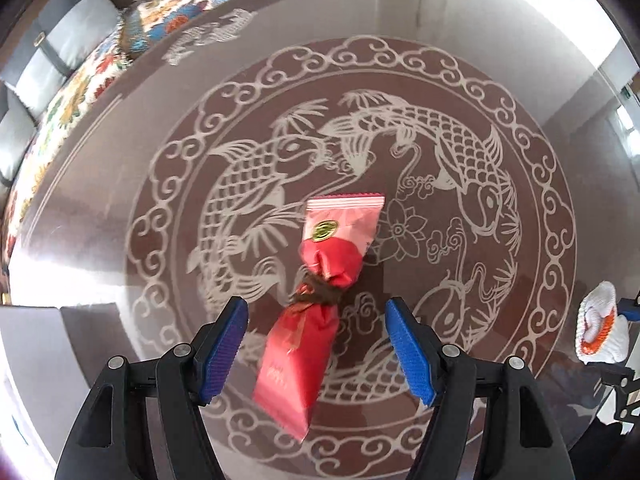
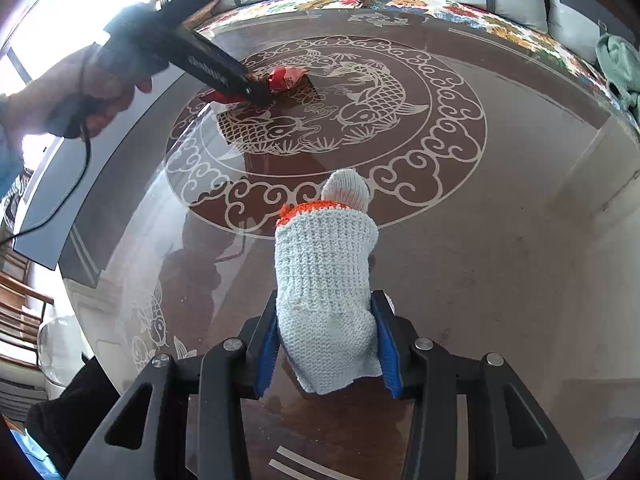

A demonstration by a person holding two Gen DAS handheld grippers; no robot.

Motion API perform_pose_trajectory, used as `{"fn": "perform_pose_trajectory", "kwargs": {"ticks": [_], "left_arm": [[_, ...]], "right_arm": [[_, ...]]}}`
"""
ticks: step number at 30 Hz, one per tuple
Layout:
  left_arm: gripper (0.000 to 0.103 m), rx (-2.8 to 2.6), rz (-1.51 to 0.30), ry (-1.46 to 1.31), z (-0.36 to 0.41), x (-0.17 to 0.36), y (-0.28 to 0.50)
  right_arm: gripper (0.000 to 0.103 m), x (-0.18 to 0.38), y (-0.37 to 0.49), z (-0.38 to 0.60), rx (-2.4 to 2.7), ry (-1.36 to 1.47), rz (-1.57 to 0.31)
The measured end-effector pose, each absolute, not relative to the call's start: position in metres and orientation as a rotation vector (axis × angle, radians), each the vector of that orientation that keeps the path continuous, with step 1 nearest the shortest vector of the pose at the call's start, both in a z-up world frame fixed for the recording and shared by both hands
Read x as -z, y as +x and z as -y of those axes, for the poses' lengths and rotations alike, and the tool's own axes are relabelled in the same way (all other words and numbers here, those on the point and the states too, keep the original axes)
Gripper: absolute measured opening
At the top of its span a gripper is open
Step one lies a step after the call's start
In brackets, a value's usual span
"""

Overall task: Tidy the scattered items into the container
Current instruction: 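Grasp the white knit glove with the right tool while the left tool approaches the red packet, then close the left tool on the red wrapped packet and lift it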

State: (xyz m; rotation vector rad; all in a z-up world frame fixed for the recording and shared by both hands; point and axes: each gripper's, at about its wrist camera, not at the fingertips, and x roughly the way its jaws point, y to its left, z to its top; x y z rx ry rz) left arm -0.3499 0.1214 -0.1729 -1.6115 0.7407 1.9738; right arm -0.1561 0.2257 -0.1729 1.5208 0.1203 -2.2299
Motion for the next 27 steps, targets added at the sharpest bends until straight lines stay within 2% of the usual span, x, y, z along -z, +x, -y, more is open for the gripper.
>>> {"fn": "perform_pose_trajectory", "kwargs": {"ticks": [5,7,9,10,12,20,23,27], "left_arm": [[0.071,-1.930,-0.669,-1.632,-0.124,0.176,-0.355],[0.074,-1.921,-0.660,-1.665,-0.124,0.180,-0.357],[0.101,-1.908,-0.659,-1.731,-0.122,0.187,-0.363],[0.103,-1.903,-0.646,-1.755,-0.121,0.190,-0.366],[0.103,-1.900,-0.598,-1.773,-0.116,0.190,-0.371],[0.103,-1.863,-0.616,-1.818,-0.121,0.189,-0.381],[0.103,-1.835,-0.630,-1.850,-0.124,0.190,-0.386],[0.103,-1.789,-0.671,-1.925,-0.133,0.191,-0.400]], "right_arm": [[0.044,0.174,-0.157,-0.230,2.236,1.524,-0.061],[0.044,0.175,-0.158,-0.232,2.241,1.526,-0.036],[0.044,0.176,-0.160,-0.233,2.246,1.529,-0.016],[0.045,0.176,-0.160,-0.233,2.248,1.531,-0.021],[0.045,0.175,-0.159,-0.230,2.253,1.536,-0.041],[0.050,0.177,-0.158,-0.225,2.297,1.542,-0.057],[0.058,0.177,-0.159,-0.224,2.303,1.551,-0.011],[0.059,0.178,-0.160,-0.229,2.325,1.538,0.072]]}}
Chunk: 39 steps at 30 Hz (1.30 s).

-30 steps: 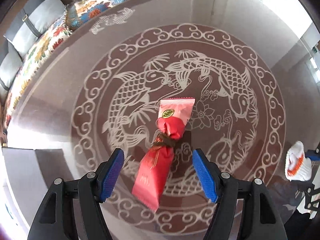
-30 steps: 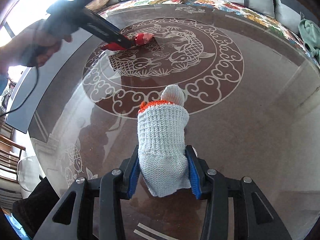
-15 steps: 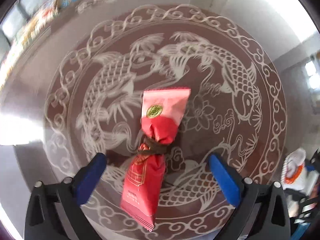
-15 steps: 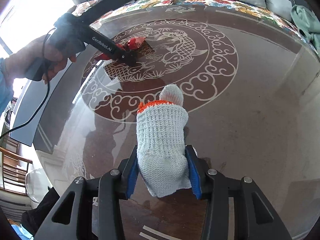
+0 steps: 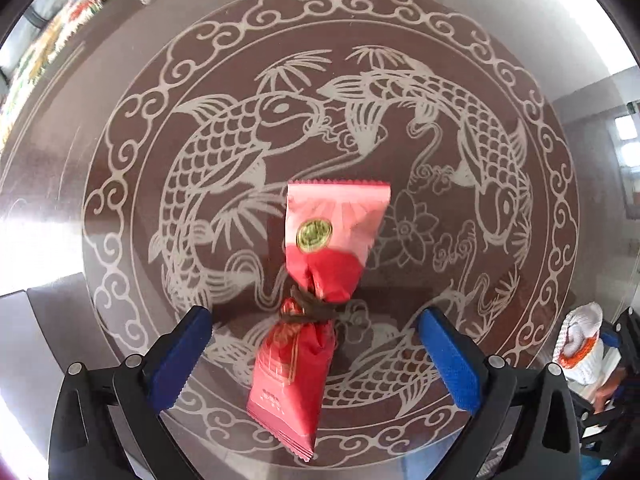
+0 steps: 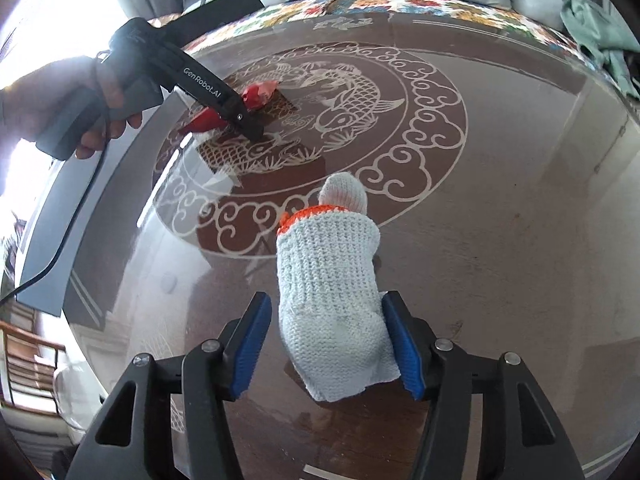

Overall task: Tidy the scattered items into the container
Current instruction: 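Close the left tool on the red wrapped packet and lift it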

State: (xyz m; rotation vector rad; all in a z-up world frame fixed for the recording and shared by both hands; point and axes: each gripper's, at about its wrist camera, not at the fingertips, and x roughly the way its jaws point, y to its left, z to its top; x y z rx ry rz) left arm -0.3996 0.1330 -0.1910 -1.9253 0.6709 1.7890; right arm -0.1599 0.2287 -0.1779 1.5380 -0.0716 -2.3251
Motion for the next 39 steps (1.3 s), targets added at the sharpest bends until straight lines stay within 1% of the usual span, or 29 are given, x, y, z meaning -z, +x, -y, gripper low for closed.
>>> {"fn": "perform_pose_trajectory", "kwargs": {"ticks": [3,6,7,8,9,10,11,12,14,17,21,31,34,37,38,39], "left_arm": [[0.103,-1.814,-0.686,-1.891,-0.137,0.188,-0.402],[0.103,-1.816,-0.646,-1.858,-0.139,0.187,-0.400],[0.100,-1.823,-0.650,-1.836,-0.139,0.184,-0.398],[0.089,-1.830,-0.653,-1.814,-0.140,0.181,-0.396],[0.081,-1.834,-0.653,-1.792,-0.141,0.176,-0.395],[0.061,-1.839,-0.653,-1.771,-0.142,0.171,-0.393],[0.033,-1.842,-0.644,-1.756,-0.142,0.167,-0.392],[0.020,-1.837,-0.613,-1.757,-0.141,0.163,-0.391],[0.020,-1.812,-0.556,-1.770,-0.140,0.161,-0.387],[0.020,-1.844,-0.580,-1.747,-0.141,0.160,-0.373],[0.020,-1.845,-0.494,-1.737,-0.134,0.158,-0.346],[0.020,-1.955,-0.286,-1.730,-0.106,0.154,-0.260],[0.020,-1.987,-0.229,-1.739,-0.103,0.153,-0.247],[0.020,-2.008,-0.189,-1.749,-0.102,0.152,-0.236],[0.020,-2.013,-0.182,-1.751,-0.102,0.152,-0.232],[0.020,-2.018,-0.175,-1.751,-0.102,0.152,-0.227]], "right_arm": [[0.059,0.178,-0.161,-0.233,2.317,1.536,0.125],[0.059,0.177,-0.161,-0.235,2.304,1.531,0.142],[0.059,0.177,-0.162,-0.236,2.300,1.527,0.145],[0.059,0.177,-0.161,-0.237,2.302,1.520,0.152],[0.059,0.177,-0.160,-0.238,2.303,1.512,0.158],[0.059,0.177,-0.160,-0.239,2.305,1.503,0.166],[0.059,0.177,-0.158,-0.241,2.313,1.485,0.184],[0.059,0.177,-0.157,-0.242,2.321,1.468,0.203],[0.059,0.178,-0.153,-0.245,2.336,1.435,0.237],[0.059,0.177,-0.150,-0.241,2.334,1.416,0.158],[0.058,0.175,-0.147,-0.236,2.327,1.406,0.052],[0.058,0.173,-0.155,-0.258,2.251,1.540,0.138],[0.058,0.172,-0.158,-0.260,2.254,1.593,0.104],[0.058,0.171,-0.157,-0.255,2.277,1.612,0.026],[0.056,0.173,-0.157,-0.252,2.281,1.640,-0.023],[0.049,0.175,-0.157,-0.250,2.279,1.659,-0.041]]}}
